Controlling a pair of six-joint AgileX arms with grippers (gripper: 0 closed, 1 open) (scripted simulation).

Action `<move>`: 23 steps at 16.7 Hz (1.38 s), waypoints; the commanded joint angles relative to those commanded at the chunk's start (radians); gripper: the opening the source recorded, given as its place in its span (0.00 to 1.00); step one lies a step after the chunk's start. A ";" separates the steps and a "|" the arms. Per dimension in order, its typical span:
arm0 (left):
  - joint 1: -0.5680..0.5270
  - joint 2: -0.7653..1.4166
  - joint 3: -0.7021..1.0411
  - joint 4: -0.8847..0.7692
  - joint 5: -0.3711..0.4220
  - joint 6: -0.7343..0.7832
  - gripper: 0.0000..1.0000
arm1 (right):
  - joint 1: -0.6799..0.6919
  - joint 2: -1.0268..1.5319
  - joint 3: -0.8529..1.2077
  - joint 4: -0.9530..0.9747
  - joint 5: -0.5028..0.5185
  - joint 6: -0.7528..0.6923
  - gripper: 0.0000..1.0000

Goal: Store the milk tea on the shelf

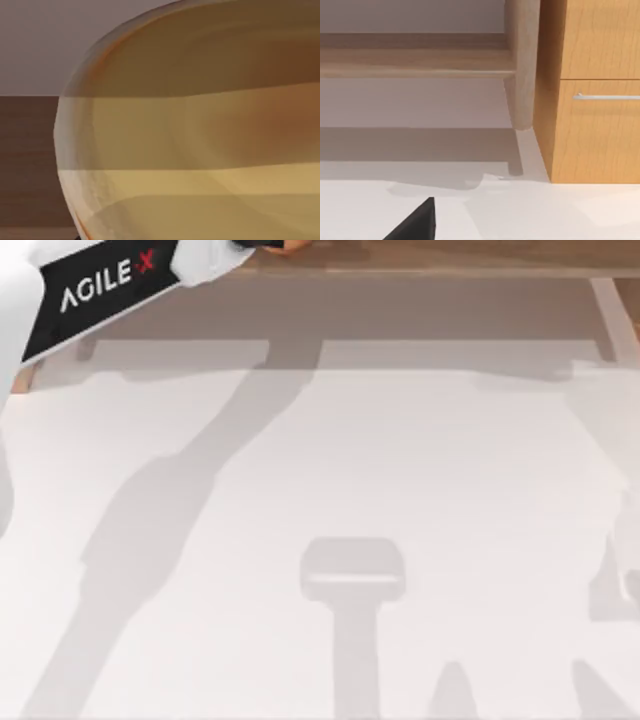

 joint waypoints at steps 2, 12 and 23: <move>0.001 0.001 0.000 0.001 0.000 0.001 0.00 | 0.000 0.000 0.000 0.000 0.000 0.000 1.00; 0.001 0.001 0.000 0.001 0.000 0.001 0.60 | 0.000 0.000 0.000 0.000 0.000 0.000 1.00; 0.001 0.001 0.000 0.001 0.000 0.001 1.00 | 0.000 0.000 0.000 0.000 0.000 0.000 1.00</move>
